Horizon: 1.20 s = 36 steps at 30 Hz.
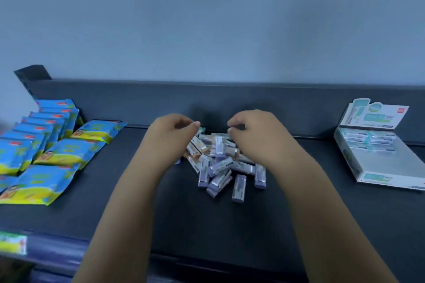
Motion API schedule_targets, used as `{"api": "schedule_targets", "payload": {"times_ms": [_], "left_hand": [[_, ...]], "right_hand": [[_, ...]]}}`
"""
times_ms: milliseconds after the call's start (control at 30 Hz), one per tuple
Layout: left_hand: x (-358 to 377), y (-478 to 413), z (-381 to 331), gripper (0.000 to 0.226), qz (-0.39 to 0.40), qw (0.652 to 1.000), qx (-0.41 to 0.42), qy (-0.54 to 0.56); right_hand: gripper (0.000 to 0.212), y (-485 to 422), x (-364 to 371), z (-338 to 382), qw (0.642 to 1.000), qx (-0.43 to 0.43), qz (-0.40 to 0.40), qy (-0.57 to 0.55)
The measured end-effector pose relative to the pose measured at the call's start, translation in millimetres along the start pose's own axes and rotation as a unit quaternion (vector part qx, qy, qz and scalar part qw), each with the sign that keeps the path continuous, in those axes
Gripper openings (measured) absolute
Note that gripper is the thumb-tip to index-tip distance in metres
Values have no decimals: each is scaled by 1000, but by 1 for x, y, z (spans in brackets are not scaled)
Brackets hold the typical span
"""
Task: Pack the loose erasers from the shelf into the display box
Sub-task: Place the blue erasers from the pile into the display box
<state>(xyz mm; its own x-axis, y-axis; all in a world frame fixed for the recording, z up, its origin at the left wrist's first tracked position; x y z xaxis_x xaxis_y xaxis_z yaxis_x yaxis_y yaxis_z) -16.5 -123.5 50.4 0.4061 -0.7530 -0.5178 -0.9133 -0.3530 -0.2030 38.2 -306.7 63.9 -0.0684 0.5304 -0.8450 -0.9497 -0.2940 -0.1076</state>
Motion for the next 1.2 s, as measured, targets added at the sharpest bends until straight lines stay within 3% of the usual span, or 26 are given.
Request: {"api": "schedule_targets", "payload": {"times_ms": [233, 367, 467, 833, 1033, 1100, 1200], "left_hand": [[0, -72, 20, 14, 62, 995, 18, -80], [19, -99, 38, 24, 96, 983, -17, -156], [36, -105, 49, 25, 131, 972, -43, -191], [45, -117, 58, 7, 110, 972, -30, -204], [26, -103, 41, 14, 70, 981, 15, -179], [16, -98, 29, 4, 53, 988, 30, -141], [8, -88, 15, 45, 60, 997, 23, -38]], "right_hand": [[22, -79, 43, -5, 990, 112, 67, 59], [9, -96, 61, -4, 984, 149, 59, 80], [11, -96, 65, -3, 978, 180, 43, 94], [19, -100, 57, 2, 973, 176, 69, 129], [16, -79, 18, 2, 986, 160, 16, 38], [11, -66, 11, -4, 987, 157, -20, -22], [13, -51, 6, -10, 979, 161, -35, -121]]}}
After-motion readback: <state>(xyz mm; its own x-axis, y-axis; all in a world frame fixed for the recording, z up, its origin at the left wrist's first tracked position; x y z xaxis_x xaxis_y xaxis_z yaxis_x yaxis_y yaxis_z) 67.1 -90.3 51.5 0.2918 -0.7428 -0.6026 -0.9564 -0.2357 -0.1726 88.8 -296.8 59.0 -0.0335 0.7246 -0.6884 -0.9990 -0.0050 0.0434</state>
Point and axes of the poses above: each hand's wrist, its own y-axis away from the middle knuckle, its own x-axis out of the palm, z = x × y, the point moved 4 cm from there along -y, towards the middle knuckle, and after that the axes turned 6 degrees about x, right-handed, at the moved point
